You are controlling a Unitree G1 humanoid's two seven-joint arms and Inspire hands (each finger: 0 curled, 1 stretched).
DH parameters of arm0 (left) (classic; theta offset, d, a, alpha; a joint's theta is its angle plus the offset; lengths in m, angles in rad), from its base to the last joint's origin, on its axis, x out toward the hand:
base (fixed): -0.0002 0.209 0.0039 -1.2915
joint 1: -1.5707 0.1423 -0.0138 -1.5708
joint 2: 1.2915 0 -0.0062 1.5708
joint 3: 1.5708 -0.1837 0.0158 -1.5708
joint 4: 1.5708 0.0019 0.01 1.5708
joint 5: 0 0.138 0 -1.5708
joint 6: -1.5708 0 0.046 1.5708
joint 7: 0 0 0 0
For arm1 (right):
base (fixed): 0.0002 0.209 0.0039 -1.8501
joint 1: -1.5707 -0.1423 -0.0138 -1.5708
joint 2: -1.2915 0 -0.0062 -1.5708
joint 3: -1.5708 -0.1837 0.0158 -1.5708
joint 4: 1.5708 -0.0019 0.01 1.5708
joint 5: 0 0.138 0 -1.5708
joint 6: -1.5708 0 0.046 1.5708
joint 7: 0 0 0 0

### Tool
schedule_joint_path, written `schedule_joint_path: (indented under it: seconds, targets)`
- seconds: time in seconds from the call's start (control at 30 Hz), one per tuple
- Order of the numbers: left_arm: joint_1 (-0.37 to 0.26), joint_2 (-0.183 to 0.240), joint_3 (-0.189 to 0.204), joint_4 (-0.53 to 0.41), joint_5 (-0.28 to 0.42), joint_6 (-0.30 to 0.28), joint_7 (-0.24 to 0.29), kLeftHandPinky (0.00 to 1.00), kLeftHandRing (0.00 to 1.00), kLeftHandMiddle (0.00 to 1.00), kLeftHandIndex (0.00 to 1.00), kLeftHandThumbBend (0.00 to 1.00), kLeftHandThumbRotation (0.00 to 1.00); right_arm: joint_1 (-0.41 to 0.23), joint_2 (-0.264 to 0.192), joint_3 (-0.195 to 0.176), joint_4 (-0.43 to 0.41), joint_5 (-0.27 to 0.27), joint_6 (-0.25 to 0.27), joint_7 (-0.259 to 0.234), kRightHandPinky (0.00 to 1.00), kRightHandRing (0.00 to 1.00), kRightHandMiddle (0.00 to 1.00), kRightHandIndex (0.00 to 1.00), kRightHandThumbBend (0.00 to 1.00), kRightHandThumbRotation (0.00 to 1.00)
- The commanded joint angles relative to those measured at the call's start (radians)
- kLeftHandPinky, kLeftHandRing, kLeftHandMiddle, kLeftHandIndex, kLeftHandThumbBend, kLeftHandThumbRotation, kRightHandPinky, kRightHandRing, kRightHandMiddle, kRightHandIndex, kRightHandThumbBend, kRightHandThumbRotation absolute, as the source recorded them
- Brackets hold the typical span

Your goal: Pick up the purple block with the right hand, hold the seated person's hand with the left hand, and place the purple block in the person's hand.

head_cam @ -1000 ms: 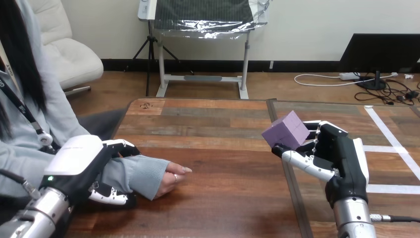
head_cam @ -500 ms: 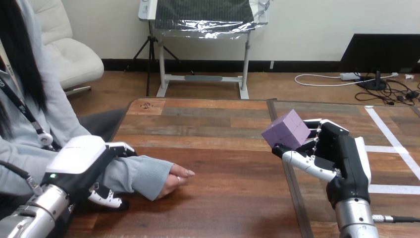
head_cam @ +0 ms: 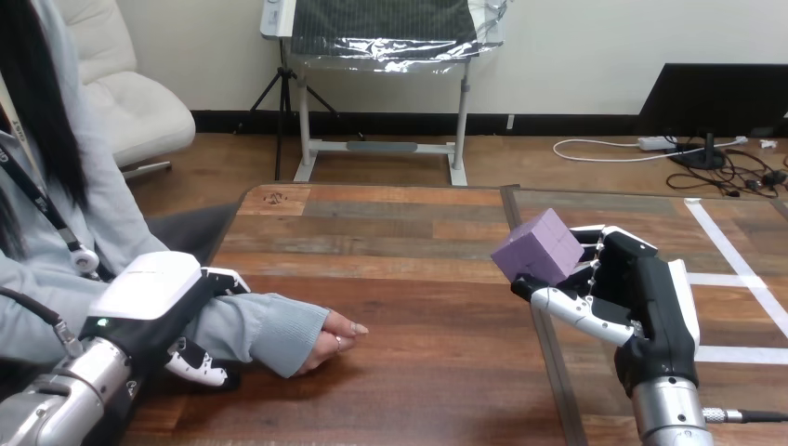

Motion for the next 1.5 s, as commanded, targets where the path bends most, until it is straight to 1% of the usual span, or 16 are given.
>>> schedule_joint_path:
  seconds: [0.0, 0.13, 0.23, 0.37, 0.53, 0.63, 0.73, 0.83, 0.93, 1.3, 1.47]
  targets:
    - [-0.077, -0.002, -0.036, 0.052, 0.019, 0.008, 0.031, 0.5, 0.51, 0.55, 0.57, 1.0, 0.01, -0.031, -0.001, -0.009, -0.067, 0.009, -0.005, 0.004, 0.25, 0.3, 0.38, 0.46, 0.71, 0.0]
    - [-0.09, -0.008, -0.057, 0.085, 0.024, 0.011, 0.052, 0.48, 0.48, 0.52, 0.54, 0.99, 0.0, -0.025, 0.002, -0.009, -0.081, 0.013, 0.012, 0.005, 0.25, 0.3, 0.38, 0.46, 0.71, 0.0]
    - [-0.098, -0.01, -0.071, 0.099, 0.03, 0.013, 0.056, 0.46, 0.45, 0.49, 0.5, 0.97, 0.0, -0.024, 0.002, -0.009, -0.081, 0.012, 0.013, 0.006, 0.25, 0.3, 0.38, 0.46, 0.71, 0.0]
    - [-0.102, -0.015, -0.084, 0.106, 0.028, 0.014, 0.066, 0.43, 0.42, 0.45, 0.47, 0.94, 0.0, -0.023, -0.001, -0.006, -0.078, -0.002, 0.014, 0.001, 0.25, 0.3, 0.38, 0.46, 0.71, 0.0]
    - [-0.106, -0.021, -0.096, 0.12, 0.021, 0.01, 0.086, 0.38, 0.37, 0.41, 0.42, 0.93, 0.0, -0.024, 0.0, -0.005, -0.073, 0.0, 0.016, 0.004, 0.25, 0.31, 0.39, 0.47, 0.71, 0.0]
    - [-0.109, -0.024, -0.104, 0.127, 0.022, 0.007, 0.104, 0.36, 0.35, 0.39, 0.4, 0.92, 0.0, -0.022, 0.002, -0.004, -0.077, 0.006, 0.029, 0.009, 0.25, 0.31, 0.39, 0.47, 0.71, 0.0]
    - [-0.11, -0.025, -0.109, 0.132, 0.02, -0.006, 0.124, 0.34, 0.34, 0.38, 0.39, 0.92, 0.0, -0.023, 0.001, -0.001, -0.072, -0.005, 0.024, 0.006, 0.26, 0.31, 0.4, 0.47, 0.71, 0.0]
    - [-0.111, -0.026, -0.113, 0.136, 0.014, -0.016, 0.134, 0.3, 0.32, 0.36, 0.37, 0.92, 0.0, -0.026, 0.001, 0.0, -0.065, -0.008, 0.021, 0.006, 0.26, 0.31, 0.4, 0.47, 0.7, 0.0]
    - [-0.112, -0.027, -0.115, 0.134, 0.01, -0.018, 0.133, 0.29, 0.31, 0.36, 0.36, 0.91, 0.0, -0.03, 0.004, 0.001, -0.055, -0.007, 0.013, 0.007, 0.26, 0.31, 0.4, 0.47, 0.71, 0.0]
    - [-0.102, -0.017, -0.099, 0.082, -0.018, -0.04, 0.113, 0.24, 0.29, 0.34, 0.35, 0.88, 0.0, -0.05, 0.011, 0.006, -0.018, -0.012, 0.022, 0.005, 0.26, 0.31, 0.4, 0.48, 0.71, 0.0]
    - [-0.098, -0.016, -0.092, 0.064, -0.026, -0.041, 0.114, 0.23, 0.28, 0.34, 0.34, 0.86, 0.0, -0.062, 0.013, 0.009, 0.0, -0.014, 0.024, 0.006, 0.27, 0.32, 0.41, 0.48, 0.71, 0.0]
